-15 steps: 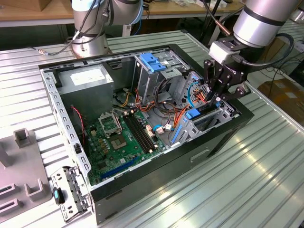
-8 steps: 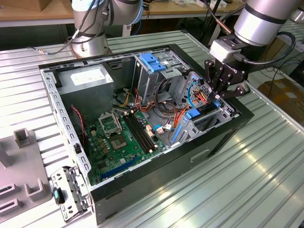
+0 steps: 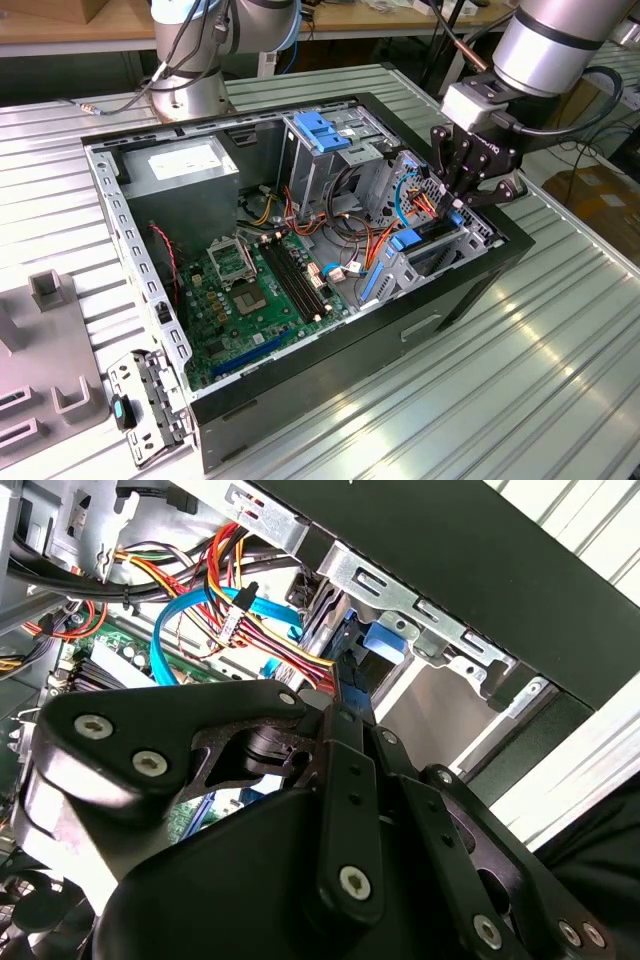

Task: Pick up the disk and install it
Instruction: 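Insert the second disk wire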

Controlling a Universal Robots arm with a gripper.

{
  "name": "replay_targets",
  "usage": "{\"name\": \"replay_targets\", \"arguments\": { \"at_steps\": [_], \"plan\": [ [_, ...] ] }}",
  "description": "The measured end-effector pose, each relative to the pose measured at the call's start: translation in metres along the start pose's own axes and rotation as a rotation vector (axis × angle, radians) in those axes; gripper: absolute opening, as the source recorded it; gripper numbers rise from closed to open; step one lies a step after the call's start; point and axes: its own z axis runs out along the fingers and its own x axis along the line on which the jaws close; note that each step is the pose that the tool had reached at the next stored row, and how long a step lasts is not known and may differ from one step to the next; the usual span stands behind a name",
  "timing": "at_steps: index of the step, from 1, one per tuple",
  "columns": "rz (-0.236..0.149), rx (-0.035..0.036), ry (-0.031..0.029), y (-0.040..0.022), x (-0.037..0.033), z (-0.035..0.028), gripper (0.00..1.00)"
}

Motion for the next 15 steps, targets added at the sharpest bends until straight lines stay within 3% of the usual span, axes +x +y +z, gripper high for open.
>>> {"name": "replay_targets", "arguments": {
  "at_steps": [10, 11, 14, 15],
  "plan": [
    [0.000, 0.0000, -0.0011, 0.0000, 0.0002, -0.0007, 0.11],
    [0.000, -0.0001, -0.0042, 0.0000, 0.0002, -0.0041, 0.11],
    [0.000, -0.0021, -0.0054, -0.0001, 0.0004, -0.0170, 0.11],
    [0.000, -0.0061, -0.0059, -0.0003, 0.0005, -0.0220, 0.11]
  ]
}}
